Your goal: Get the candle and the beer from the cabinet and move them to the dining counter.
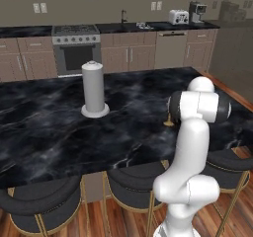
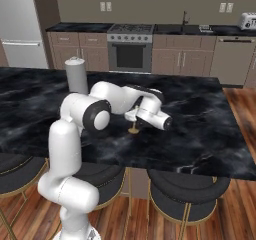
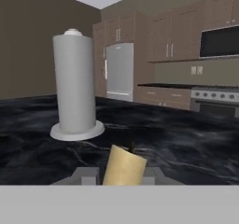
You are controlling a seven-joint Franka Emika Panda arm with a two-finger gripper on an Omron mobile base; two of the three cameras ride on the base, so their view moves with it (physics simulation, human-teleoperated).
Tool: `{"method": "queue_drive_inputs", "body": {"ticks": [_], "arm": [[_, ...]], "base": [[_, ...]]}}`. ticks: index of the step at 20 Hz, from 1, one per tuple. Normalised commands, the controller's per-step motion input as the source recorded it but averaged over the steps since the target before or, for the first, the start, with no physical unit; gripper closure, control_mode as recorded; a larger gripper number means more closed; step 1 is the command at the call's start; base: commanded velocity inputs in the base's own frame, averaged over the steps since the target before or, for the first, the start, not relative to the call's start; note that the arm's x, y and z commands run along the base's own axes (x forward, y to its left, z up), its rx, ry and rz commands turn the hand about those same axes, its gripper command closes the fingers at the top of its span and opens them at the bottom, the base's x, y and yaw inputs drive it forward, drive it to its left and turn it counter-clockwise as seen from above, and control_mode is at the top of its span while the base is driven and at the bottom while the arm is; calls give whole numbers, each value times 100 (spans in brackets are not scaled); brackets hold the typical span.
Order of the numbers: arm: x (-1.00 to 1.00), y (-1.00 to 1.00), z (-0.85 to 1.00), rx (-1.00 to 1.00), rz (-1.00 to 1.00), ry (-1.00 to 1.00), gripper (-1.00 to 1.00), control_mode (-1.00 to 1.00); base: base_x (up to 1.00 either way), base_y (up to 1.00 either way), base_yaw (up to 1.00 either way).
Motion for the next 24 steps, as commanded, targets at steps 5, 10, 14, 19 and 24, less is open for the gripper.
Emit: {"method": "queue_drive_inputs", "body": {"ticks": [5,10,14,19,24], "arm": [[0,23,3,-2,0,0,100,-100],[0,22,0,-3,0,0,100,-100],[0,8,0,-2,0,0,100,-100],[2,0,0,0,0,0,100,-100],[17,0,0,0,0,0,100,-100]], "base": [[0,0,0],[0,0,0],[0,0,0],[0,0,0],[0,0,0]]}}
